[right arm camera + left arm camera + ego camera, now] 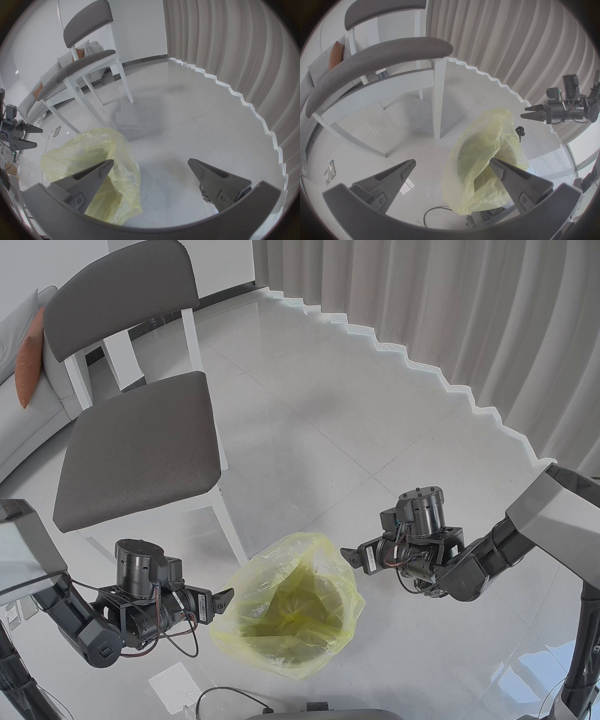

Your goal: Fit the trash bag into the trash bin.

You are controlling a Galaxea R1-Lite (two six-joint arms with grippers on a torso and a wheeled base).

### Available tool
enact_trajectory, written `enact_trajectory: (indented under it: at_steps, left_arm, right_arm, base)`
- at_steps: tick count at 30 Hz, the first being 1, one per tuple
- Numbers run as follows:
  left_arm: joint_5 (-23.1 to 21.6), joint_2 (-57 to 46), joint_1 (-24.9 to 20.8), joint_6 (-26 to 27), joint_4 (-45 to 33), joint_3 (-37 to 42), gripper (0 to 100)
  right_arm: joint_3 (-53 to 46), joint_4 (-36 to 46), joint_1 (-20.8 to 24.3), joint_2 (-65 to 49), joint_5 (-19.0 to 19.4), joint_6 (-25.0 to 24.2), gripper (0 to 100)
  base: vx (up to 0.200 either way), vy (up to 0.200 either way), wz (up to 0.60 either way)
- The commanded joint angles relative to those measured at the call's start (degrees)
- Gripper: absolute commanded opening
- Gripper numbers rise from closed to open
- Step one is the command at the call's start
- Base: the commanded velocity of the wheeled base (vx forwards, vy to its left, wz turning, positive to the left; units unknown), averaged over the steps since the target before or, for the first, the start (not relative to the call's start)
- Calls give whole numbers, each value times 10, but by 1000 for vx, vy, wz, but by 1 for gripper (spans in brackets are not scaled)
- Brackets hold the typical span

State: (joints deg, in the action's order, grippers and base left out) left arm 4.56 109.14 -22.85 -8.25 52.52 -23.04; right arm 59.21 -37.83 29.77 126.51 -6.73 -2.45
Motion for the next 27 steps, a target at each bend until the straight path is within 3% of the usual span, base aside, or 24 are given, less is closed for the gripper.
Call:
enact_trajectory:
  at_steps: [1, 8, 14, 27]
  left_arm:
    - [0, 40, 3, 2, -2, -22, 100]
    - [-1, 103, 16, 29, -1, -55, 100]
    - [-15, 158, 42, 30, -6, -116, 100]
    - [-20, 219, 76, 30, -85, -232, 100]
  right_arm:
    - [-4, 3, 6, 16, 0, 0, 100]
    - [4, 5, 7, 73, 1, 0, 100]
    - [79, 23, -7, 127, 7, 3, 100]
    - [201, 77, -22, 182, 9, 15, 100]
  base:
    - [0, 0, 0]
    - [0, 0, 0]
    - [0, 0, 0]
    - [0, 0, 0]
